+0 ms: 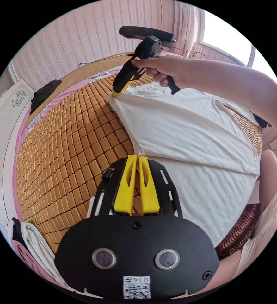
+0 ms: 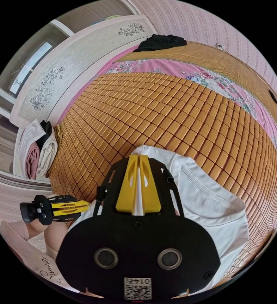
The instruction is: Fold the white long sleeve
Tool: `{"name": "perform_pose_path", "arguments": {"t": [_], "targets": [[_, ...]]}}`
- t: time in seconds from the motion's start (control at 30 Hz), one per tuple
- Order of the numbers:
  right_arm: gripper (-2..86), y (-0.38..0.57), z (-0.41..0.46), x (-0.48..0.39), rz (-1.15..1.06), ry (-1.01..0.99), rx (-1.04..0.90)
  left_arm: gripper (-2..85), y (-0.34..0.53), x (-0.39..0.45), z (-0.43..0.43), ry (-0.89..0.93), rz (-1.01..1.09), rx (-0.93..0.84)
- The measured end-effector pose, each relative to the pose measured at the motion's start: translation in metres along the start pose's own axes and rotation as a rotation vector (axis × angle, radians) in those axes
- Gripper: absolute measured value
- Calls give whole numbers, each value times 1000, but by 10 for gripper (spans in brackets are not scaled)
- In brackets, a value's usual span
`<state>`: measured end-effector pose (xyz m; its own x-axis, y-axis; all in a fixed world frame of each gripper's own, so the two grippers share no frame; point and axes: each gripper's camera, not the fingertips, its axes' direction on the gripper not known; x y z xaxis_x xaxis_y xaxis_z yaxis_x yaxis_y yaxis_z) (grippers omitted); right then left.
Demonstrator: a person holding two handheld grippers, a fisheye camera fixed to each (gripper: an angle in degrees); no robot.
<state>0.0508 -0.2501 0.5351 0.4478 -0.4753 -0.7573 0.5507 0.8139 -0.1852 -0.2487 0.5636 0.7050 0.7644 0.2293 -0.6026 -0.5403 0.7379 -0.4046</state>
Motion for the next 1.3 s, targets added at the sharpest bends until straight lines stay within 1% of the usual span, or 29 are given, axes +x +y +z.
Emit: {"name": "perform_pose_path", "arguments": {"t": [0.1,0.2,0.27,0.33,0.37,0.4,0.47,0.53,0.6,0.67,0.7,0.77,0.87,0.9,0.97,1.03,1.13,1.17,1.2,1.27,1.3], "targets": [[-4,-14,13,7,9,-22,-37,-8,3,-22,-3,36,-58,36],[10,-19,25,12,32,-71,-85,-8,4,-50,11,126,-177,-2],[76,-16,11,19,53,-109,-53,-4,6,-66,15,195,-250,22],[121,-10,-3,26,64,-81,-41,5,8,-74,17,214,-281,30],[123,-3,-14,32,65,-84,-35,23,9,-76,17,198,-283,28],[124,3,-21,35,72,-84,-18,32,10,-76,17,190,-284,31],[92,39,-61,42,85,-52,112,52,12,-80,17,150,-308,17],[75,77,-90,42,83,-3,199,51,14,-84,14,130,-331,14],[63,122,-113,37,64,49,225,50,18,-89,10,114,-356,20],[31,192,-131,23,30,134,210,47,23,-91,3,121,-371,42],[21,211,-133,18,27,156,197,46,23,-89,0,125,-365,55],[6,286,-129,0,48,189,142,41,19,-73,-4,147,-308,80],[-1,365,-107,-23,87,164,3,40,6,-46,8,181,-246,49],[-2,379,-104,-29,93,154,-15,40,3,-41,11,201,-239,45],[-5,426,-94,-46,139,128,-46,41,-8,-6,19,339,-185,50],[-7,451,-88,-54,155,109,-70,41,-16,34,24,420,-124,40],[-9,481,-81,-56,188,198,-94,42,-26,119,32,548,4,18],[-9,490,-81,-56,189,209,-84,44,-29,154,36,565,60,6],[-9,494,-81,-56,187,206,-74,46,-30,171,38,562,90,1],[-9,510,-84,-57,189,223,-57,49,-32,224,49,499,192,-23],[-9,514,-85,-58,193,235,-53,49,-32,234,54,480,209,-39]]}}
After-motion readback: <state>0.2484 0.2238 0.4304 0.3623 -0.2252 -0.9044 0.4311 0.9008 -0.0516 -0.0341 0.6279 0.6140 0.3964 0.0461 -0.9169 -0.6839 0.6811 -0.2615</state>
